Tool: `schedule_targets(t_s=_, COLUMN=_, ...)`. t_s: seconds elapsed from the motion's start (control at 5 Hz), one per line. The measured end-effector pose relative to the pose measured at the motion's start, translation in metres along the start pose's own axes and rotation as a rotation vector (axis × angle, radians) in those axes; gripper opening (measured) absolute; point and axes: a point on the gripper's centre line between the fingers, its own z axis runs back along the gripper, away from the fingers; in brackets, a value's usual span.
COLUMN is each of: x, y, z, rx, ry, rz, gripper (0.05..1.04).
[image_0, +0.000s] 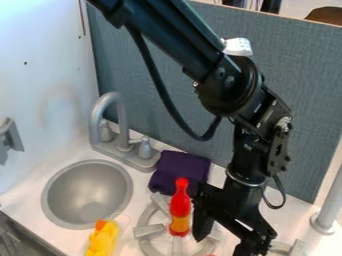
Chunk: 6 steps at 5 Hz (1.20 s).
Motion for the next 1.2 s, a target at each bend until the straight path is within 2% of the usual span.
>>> schedule_targets(t_s=0.2, x=-0.002, y=0.001, z=-0.009, rx=0.007, ry=0.028, rz=0.001, gripper=1.001)
schedule_targets(t_s=0.4, x=0.004, y=0.000, z=-0.014, rx=-0.001, ry=-0.014, rz=0.022, gripper=1.001)
schedule_targets(t_s=0.8, x=0.016, y=-0.005, z=-0.023, rx=-0.046, ry=-0.135, rz=0.069, gripper=1.001)
schedule_targets(t_s=1.0, x=0.016, y=-0.003, z=-0.039, rx=-0.030, ry=-0.096, rz=0.096, gripper=1.001)
schedule_targets(t_s=1.2, x=0.024, y=-0.004, z=-0.045, rx=-0.020, ry=-0.073, rz=0.077, gripper=1.001)
